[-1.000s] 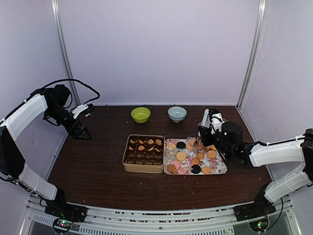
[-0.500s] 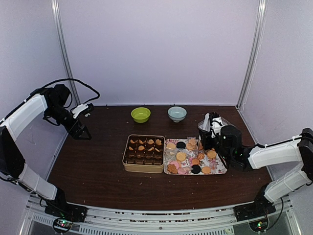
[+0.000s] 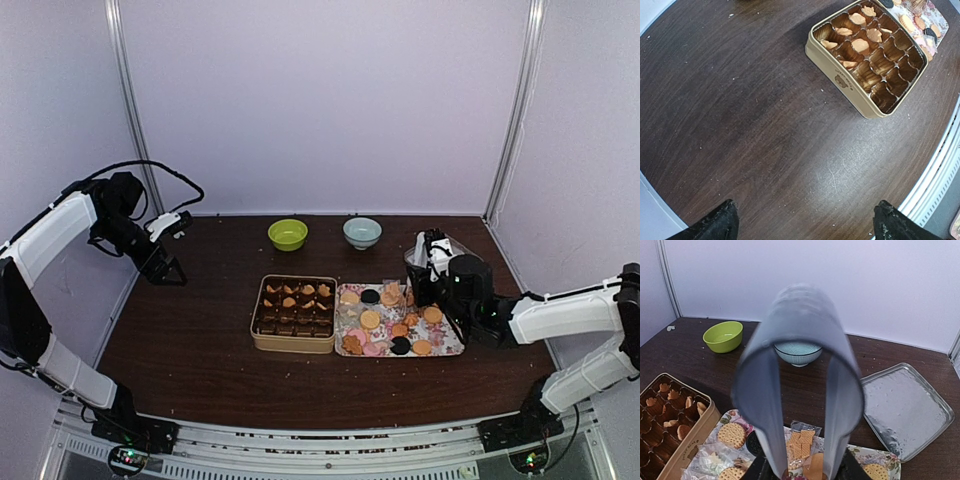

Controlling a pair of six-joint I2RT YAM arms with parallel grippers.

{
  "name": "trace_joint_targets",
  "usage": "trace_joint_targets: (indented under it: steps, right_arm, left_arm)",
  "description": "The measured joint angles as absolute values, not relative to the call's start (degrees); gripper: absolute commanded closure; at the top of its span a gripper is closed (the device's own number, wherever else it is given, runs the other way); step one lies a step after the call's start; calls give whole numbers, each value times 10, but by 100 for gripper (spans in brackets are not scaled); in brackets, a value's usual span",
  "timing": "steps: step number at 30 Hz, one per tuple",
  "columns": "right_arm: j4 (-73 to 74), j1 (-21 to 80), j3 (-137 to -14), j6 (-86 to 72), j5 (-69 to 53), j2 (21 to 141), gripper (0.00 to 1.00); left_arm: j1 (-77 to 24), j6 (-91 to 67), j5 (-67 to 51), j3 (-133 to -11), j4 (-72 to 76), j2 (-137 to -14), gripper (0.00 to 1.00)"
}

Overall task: Pack the cookies
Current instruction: Pick up the fake cookies from the plate, then place the fake cookies in the empty pocket of the box.

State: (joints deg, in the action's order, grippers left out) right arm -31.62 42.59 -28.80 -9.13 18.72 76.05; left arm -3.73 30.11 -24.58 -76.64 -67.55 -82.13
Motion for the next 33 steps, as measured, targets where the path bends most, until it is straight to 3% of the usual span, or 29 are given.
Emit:
trace_joint_targets:
  steps: [14,25,33]
  right_arm:
    - [-265,490,-434,-75,175,747,79]
    - [-290,598,-694,-79,90,997,79]
    - [-286,627,-790,-80,32,1101,79]
  left_arm:
    - [-37,301,-243,-754,-666,-826,4]
    - [-37,307,-235,-728,-658,-825,3]
    - [-37,312,-233,-716,-656,-820,4]
